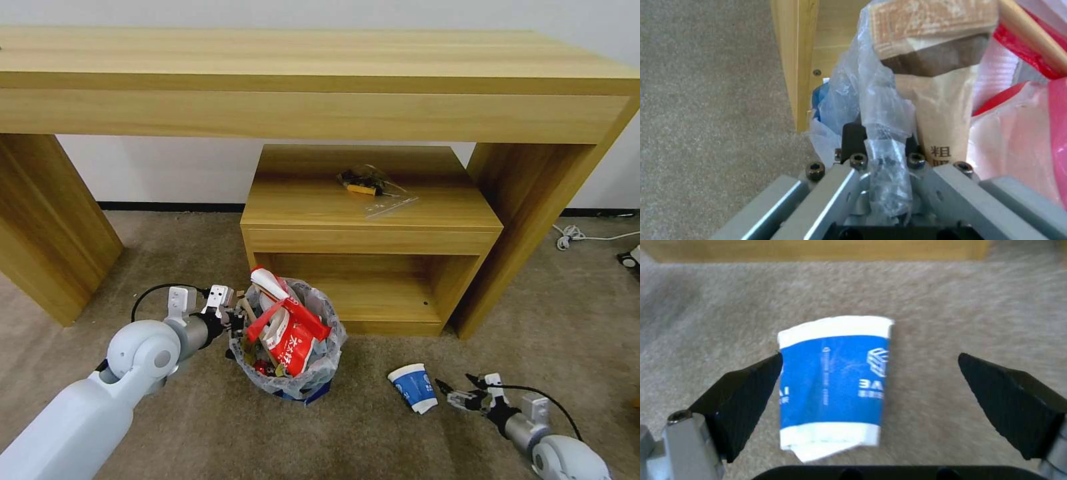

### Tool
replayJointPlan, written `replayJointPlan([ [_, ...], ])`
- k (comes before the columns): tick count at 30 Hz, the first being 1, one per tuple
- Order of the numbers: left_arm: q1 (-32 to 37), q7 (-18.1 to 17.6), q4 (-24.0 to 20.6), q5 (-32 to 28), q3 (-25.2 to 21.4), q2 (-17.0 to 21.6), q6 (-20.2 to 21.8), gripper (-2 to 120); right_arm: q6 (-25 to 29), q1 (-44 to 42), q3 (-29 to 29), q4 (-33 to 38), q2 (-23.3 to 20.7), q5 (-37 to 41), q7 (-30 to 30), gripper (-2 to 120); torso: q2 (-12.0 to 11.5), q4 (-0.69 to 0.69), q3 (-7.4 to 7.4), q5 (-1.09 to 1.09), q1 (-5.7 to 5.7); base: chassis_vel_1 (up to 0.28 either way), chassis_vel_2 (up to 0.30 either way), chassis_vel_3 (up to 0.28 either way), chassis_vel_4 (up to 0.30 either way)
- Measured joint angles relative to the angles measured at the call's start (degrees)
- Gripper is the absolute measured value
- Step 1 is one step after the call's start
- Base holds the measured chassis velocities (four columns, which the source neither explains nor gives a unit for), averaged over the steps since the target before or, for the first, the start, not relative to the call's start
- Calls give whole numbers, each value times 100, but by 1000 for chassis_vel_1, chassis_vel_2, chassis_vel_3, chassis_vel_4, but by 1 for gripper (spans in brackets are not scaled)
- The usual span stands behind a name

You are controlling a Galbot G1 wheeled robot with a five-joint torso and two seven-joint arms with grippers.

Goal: Pick up the trash bin and place the garbage on the floor into it.

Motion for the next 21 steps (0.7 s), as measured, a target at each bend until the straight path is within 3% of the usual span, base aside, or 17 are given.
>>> replayJointPlan([
  [5,3,4,0,-5,0,-7,0,0,44,512,-164,-724,140,-230,-298,100,0,1,0,1,0,0,0,0,0],
  [21,-55,59,97,4,45,-66,0,0,120,1288,-481,-1721,311,-308,-409,100,0,0,0,0,0,0,0,0,0],
])
